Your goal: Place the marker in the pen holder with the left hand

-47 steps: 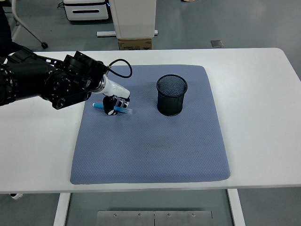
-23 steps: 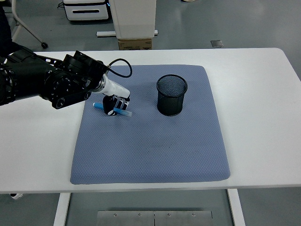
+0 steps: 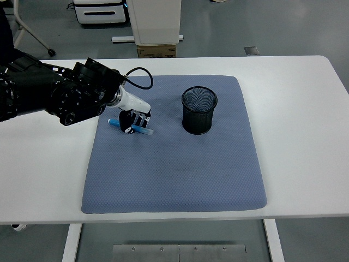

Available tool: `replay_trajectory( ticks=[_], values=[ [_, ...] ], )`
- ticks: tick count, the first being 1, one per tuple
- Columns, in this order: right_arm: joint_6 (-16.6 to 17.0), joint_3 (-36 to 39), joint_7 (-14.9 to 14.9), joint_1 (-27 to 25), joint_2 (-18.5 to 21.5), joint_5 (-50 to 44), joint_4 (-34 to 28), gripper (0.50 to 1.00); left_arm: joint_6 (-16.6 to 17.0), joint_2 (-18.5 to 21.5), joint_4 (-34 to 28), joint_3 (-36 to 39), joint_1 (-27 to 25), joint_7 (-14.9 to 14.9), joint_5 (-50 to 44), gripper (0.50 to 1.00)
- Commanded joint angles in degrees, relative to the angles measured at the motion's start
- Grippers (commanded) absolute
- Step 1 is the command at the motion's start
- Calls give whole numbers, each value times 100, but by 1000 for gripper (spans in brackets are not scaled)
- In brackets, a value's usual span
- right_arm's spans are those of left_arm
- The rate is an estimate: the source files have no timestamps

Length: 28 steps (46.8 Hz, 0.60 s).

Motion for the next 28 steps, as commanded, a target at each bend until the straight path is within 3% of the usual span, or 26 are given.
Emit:
replay_trajectory(
  ticks=[1,7,28],
  values=[
    [-3,0,0,0,0,0,-2,1000,-9,0,-1,0,-6,-9,0,531],
    [-12,0,0,0,0,0,-2,1000,-9,0,-1,0,-15,-9,0,500],
    [-3,0,0,0,0,0,-2,1000,-18,0,8,0,-23,-9,8,500]
  ],
)
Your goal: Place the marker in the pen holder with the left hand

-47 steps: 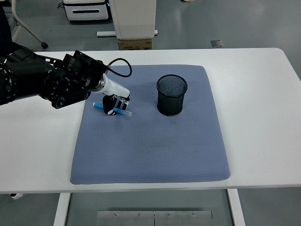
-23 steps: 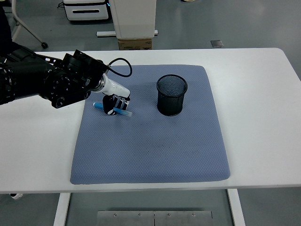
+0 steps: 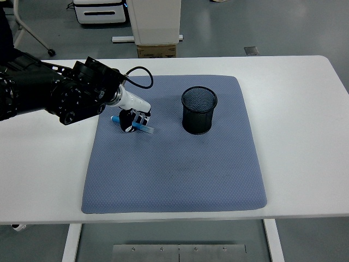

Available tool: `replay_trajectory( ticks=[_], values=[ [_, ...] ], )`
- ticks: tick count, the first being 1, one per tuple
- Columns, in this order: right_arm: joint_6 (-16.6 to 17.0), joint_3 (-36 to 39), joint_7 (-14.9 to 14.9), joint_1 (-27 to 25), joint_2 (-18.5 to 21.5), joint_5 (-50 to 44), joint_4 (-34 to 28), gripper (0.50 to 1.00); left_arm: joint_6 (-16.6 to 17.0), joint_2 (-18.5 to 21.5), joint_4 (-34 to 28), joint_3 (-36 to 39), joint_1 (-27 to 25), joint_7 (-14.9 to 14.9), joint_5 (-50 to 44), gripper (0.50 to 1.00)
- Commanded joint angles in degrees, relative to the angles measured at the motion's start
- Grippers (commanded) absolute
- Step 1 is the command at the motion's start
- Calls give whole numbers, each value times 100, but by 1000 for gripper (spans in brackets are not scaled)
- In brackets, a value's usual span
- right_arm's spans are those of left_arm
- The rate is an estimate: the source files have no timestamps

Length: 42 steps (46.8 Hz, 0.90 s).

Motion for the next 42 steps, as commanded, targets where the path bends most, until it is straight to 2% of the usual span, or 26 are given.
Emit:
replay_trajectory(
  ticks=[1,3,5,29,39,42],
  values=[
    [-5,0,0,0,0,0,-3,1000,0,-2,0,0,0,3,0,500],
    [3,0,0,0,0,0,-3,1000,0,-2,0,0,0,-5,0,502],
    [3,0,0,0,0,0,6,1000,0,-2,0,0,0,-14,-8,531],
    [-5,0,0,0,0,0,-3,1000,0,7,0,0,0,-32,-52,610],
    [3,0,0,0,0,0,6,1000,0,7,0,-9,0,-32,-52,610],
    [3,0,0,0,0,0,-3,1000,0,-2,0,-9,0,-32,-44,590]
  ],
)
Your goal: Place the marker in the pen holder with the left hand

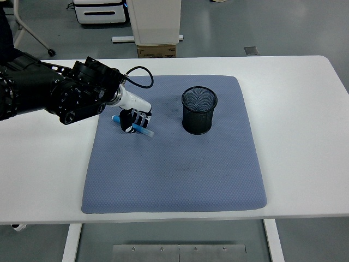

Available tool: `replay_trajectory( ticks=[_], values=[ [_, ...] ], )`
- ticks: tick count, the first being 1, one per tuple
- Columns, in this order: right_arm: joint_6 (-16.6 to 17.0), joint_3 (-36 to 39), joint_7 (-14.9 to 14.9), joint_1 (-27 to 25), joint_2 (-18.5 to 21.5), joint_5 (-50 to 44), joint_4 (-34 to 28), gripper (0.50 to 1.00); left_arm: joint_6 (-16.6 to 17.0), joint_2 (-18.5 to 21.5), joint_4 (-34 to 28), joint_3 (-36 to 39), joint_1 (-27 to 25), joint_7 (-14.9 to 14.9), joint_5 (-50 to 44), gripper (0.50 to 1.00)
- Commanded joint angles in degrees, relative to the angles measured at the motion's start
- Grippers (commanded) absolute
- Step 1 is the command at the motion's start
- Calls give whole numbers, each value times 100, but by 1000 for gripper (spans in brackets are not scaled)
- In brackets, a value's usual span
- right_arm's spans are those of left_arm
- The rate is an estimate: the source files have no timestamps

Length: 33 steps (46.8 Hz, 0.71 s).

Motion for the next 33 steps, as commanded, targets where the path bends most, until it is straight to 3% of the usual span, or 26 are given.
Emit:
replay_trajectory(
  ticks=[1,18,33],
  values=[
    [3,0,0,0,0,0,-3,1000,0,0,-4,8,0,0,9,581],
    [3,0,0,0,0,0,6,1000,-9,0,-4,8,-9,0,35,500],
    [3,0,0,0,0,0,-3,1000,-9,9,-4,8,-26,0,44,500]
  ],
)
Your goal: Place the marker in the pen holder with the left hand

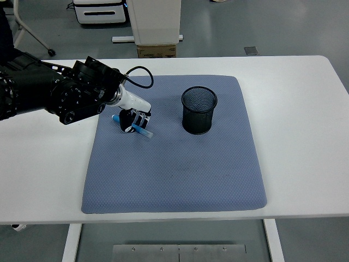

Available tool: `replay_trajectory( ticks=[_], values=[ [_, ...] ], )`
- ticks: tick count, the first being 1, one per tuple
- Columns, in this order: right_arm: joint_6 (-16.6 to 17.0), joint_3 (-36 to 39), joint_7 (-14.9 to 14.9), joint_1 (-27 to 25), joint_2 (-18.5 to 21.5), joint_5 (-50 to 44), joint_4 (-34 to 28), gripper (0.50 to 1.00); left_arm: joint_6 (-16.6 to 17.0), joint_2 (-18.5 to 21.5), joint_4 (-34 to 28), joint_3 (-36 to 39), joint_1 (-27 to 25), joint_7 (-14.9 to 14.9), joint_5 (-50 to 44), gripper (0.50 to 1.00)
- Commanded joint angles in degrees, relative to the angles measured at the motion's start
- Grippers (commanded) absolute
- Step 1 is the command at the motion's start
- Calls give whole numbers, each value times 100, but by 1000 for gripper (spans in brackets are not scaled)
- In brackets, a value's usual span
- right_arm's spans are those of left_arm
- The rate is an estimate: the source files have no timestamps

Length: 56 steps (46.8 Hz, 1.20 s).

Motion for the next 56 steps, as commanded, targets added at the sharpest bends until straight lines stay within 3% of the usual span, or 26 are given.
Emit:
replay_trajectory(
  ticks=[1,56],
  values=[
    [-6,0,0,0,0,0,-7,1000,-9,7,-1,0,-26,1,0,500],
    [3,0,0,0,0,0,-7,1000,-202,42,8,-826,-720,-8,-264,500]
  ],
)
